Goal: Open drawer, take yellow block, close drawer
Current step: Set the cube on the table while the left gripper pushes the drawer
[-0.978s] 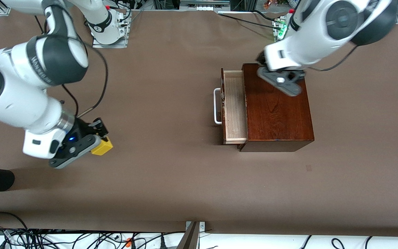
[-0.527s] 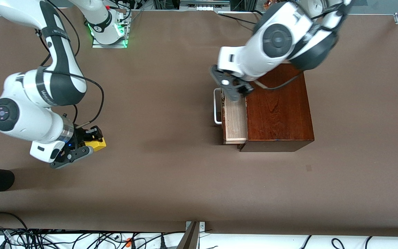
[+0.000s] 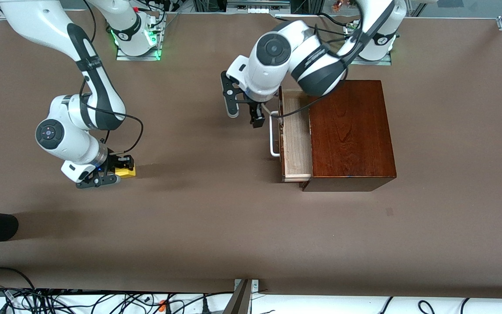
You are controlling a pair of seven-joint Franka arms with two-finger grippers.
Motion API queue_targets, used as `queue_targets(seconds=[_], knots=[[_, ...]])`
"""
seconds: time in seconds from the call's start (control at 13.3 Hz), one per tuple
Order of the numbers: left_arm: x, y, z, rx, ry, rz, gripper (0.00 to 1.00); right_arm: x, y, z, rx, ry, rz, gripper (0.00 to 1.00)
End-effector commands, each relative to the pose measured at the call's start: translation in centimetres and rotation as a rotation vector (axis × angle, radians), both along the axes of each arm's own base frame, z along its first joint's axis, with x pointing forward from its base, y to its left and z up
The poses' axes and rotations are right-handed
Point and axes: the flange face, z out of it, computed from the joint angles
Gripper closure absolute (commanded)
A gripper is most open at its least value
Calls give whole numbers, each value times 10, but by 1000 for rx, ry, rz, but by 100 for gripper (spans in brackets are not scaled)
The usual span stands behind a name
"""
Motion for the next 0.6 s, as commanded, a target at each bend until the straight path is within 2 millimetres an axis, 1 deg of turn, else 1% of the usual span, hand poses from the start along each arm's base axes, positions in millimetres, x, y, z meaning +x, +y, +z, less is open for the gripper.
queue_targets(seconds=[0.0,0.08,0.15,0.23,0.3,0.38,0.45,0.53], knots=[[10,0,-26,-3,-52,-188,0,-14,-10,-18,-10,-20,-32,100],[7,1,-38,2,-81,-226,0,-15,-11,-23,-12,-14,-35,100],[3,7,-54,9,-97,-243,0,-14,-16,-28,-19,-9,-39,100],[0,10,-66,13,-113,-270,0,-15,-18,-33,-26,-6,-34,100],[0,16,-75,29,-125,-297,0,-14,-22,-35,-37,-9,-19,68],[0,20,-80,52,-135,-318,0,-14,-26,-35,-45,-9,-9,35],[-4,27,-85,83,-138,-335,0,-14,-26,-34,-44,-11,-7,0],[-5,33,-90,113,-149,-355,0,-11,-26,-26,-43,-21,-6,0]])
